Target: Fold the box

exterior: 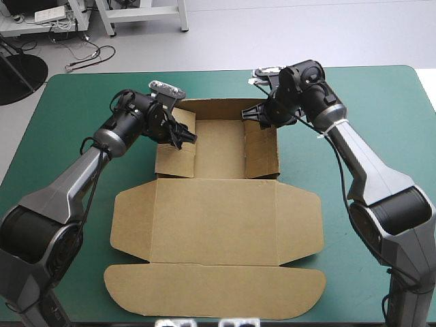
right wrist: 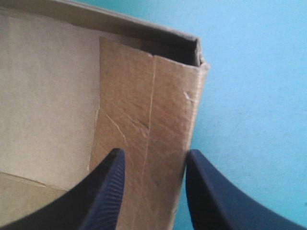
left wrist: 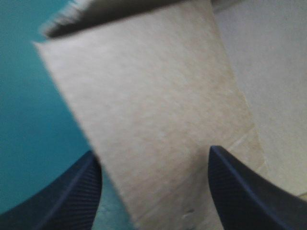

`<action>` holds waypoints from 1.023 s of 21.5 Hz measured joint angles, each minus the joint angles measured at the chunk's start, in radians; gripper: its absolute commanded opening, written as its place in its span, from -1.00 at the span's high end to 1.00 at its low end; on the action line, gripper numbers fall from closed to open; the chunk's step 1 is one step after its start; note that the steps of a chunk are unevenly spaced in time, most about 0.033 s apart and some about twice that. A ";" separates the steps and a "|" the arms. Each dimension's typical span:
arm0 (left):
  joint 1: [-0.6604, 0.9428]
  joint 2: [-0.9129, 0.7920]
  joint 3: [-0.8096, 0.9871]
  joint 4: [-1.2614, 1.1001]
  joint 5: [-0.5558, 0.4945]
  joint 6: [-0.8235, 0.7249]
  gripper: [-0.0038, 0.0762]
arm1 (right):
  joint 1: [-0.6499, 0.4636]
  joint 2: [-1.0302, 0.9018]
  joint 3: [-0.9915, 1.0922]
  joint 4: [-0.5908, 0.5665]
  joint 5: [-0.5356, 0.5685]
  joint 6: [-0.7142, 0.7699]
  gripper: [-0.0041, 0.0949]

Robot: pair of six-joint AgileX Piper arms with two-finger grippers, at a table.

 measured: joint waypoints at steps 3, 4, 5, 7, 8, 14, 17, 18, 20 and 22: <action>0.000 -0.014 -0.151 0.096 0.089 -0.008 -0.25 | 0.000 -0.091 -0.015 -0.053 0.001 -0.004 0.13; 0.000 -0.018 -0.172 0.102 0.096 -0.009 -0.25 | 0.000 -0.106 -0.016 -0.058 0.002 -0.004 0.13; 0.000 -0.023 -0.215 0.106 0.116 -0.011 -0.25 | 0.000 -0.127 -0.016 -0.064 0.006 -0.004 0.13; 0.000 -0.028 -0.259 0.107 0.157 -0.011 -0.24 | 0.000 -0.146 -0.016 -0.065 0.008 -0.004 0.13; 0.000 -0.034 -0.274 0.108 0.190 -0.011 -0.19 | 0.000 -0.155 -0.016 -0.065 0.011 -0.006 0.13; 0.000 -0.273 -0.296 0.112 0.278 0.064 0.93 | -0.021 -0.158 -0.008 -0.020 0.013 0.026 0.13; -0.001 -0.444 -0.303 0.041 0.278 0.129 0.93 | -0.083 -0.109 0.028 0.068 0.012 0.025 0.13; -0.001 -0.485 -0.303 0.025 0.278 0.138 0.93 | -0.106 -0.091 0.038 0.113 0.010 0.013 0.13; -0.002 -0.554 -0.300 0.011 0.278 0.144 0.93 | -0.133 -0.053 0.046 0.171 0.011 -0.010 0.13; -0.002 -0.629 -0.269 0.006 0.278 0.147 0.93 | -0.148 -0.020 0.048 0.204 0.007 -0.019 0.13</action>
